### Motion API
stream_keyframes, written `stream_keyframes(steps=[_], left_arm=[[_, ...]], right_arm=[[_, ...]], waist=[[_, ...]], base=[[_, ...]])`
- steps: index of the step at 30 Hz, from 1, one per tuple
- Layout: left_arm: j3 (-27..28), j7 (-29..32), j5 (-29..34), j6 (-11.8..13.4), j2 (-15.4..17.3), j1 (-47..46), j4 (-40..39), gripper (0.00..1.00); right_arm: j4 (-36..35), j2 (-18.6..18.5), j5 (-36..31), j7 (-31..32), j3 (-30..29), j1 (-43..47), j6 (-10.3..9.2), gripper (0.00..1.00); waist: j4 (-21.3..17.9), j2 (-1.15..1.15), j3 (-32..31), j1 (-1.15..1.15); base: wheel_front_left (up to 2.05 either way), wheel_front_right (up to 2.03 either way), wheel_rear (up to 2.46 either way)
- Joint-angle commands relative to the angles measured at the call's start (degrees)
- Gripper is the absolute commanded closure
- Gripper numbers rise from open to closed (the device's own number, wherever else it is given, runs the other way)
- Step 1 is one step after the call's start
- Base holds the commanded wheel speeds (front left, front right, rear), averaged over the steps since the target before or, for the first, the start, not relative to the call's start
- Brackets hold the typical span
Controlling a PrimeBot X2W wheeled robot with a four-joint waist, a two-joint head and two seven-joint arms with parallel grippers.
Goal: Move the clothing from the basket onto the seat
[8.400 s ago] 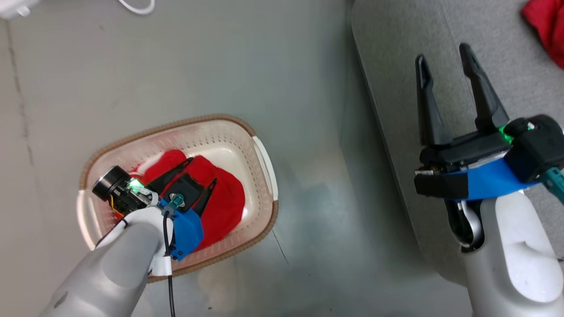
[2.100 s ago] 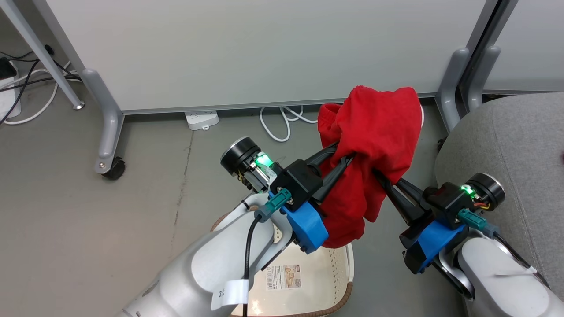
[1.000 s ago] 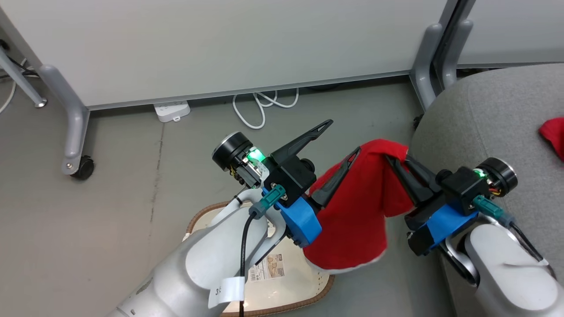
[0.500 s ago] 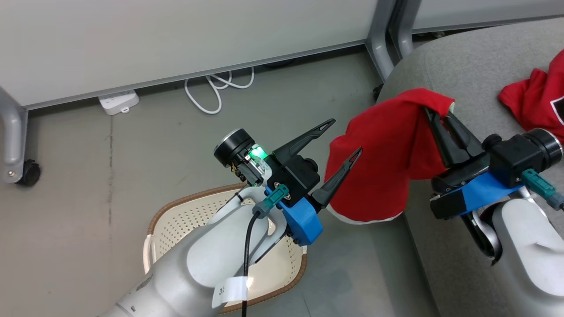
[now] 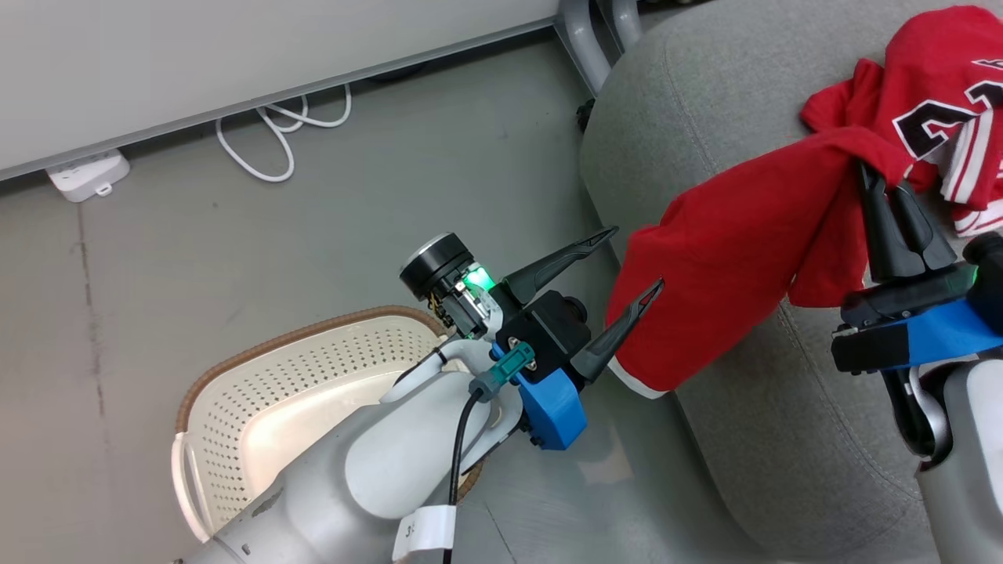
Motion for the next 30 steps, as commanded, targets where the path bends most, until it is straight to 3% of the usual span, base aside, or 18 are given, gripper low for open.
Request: stream_keyframes(steps=[1,8,18,30], left_arm=[[0.07,-0.12,0.13,-0.26,0.21,-0.65,0.02,0.0],[-1.34,0.31,0.23,-0.45,0.51,-1.06,0.16,0.0],[-1.85,0.26,-0.03,-0.51,0.77,-1.78,0.37,0.0],[-1.27,0.15,0.26,0.62,1.77,-3.79,-0.83,0.0]], right_arm=[[-0.37,0.36,-0.28,-0.21,-0.47,0.74,0.01,1.0],[-1.33,1.73,-0.88,-0.21,-3.51,2.29,0.01,1.0],[-1.39,2.81,-1.24,-0.21,-3.95,2.06,0.01,1.0],[-4.07,0.73,-0.1,-0.21,-5.0,-6.82,0.01,1.0]], waist=[[-1.2,0.0,1.04,-0.01],[-3.82,0.0,2.81,-0.01],[-4.66,0.0,3.81,-0.01],[-4.06,0.0,6.82,-0.01]], base=[[0.0,0.0,0.0],[0.0,0.0,0.0],[0.0,0.0,0.0],[0.0,0.0,0.0]])
